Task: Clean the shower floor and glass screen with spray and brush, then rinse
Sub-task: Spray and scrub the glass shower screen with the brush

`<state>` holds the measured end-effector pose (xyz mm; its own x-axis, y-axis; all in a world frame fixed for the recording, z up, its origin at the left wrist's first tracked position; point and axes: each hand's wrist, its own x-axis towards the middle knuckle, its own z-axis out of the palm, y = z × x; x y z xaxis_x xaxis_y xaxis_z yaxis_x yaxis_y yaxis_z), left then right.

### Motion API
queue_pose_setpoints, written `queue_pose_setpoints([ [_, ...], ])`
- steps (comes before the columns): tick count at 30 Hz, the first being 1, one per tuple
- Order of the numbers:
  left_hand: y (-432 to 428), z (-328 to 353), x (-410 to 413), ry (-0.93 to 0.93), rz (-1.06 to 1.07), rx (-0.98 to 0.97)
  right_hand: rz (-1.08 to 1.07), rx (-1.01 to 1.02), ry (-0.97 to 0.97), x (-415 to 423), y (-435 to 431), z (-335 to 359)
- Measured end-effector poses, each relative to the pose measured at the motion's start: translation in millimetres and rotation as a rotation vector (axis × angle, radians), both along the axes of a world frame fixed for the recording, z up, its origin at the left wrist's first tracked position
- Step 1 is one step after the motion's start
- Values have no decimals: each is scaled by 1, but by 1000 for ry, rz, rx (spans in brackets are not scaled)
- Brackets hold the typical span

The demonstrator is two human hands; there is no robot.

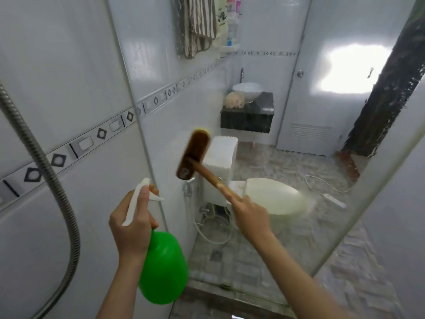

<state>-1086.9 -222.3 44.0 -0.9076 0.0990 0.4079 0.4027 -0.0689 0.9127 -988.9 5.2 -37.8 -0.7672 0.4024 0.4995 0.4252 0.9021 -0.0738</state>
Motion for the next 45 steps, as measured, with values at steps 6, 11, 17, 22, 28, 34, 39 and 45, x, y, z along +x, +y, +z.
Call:
queue_pose_setpoints([
  [6,-4,2,1,19,-14,-13,-21,-1,-75,25,21,-5],
  [11,-7,-2,2,28,1,-38,7,8,-40,27,19,-7],
  [17,-3,-6,8,28,-9,-65,68,90,-133,-34,6,26],
  [22,-2,-13,15,34,-33,-81,-65,132,-7,107,58,-3],
  [28,11,-28,29,75,-105,-177,-137,61,74,109,51,2],
  [34,28,-32,44,194,-10,-363,-161,-50,406,91,52,47],
  [39,51,-24,67,187,-136,-276,-155,-95,482,118,66,49],
  [45,85,-41,89,92,-167,-188,-91,-193,466,140,69,15],
])
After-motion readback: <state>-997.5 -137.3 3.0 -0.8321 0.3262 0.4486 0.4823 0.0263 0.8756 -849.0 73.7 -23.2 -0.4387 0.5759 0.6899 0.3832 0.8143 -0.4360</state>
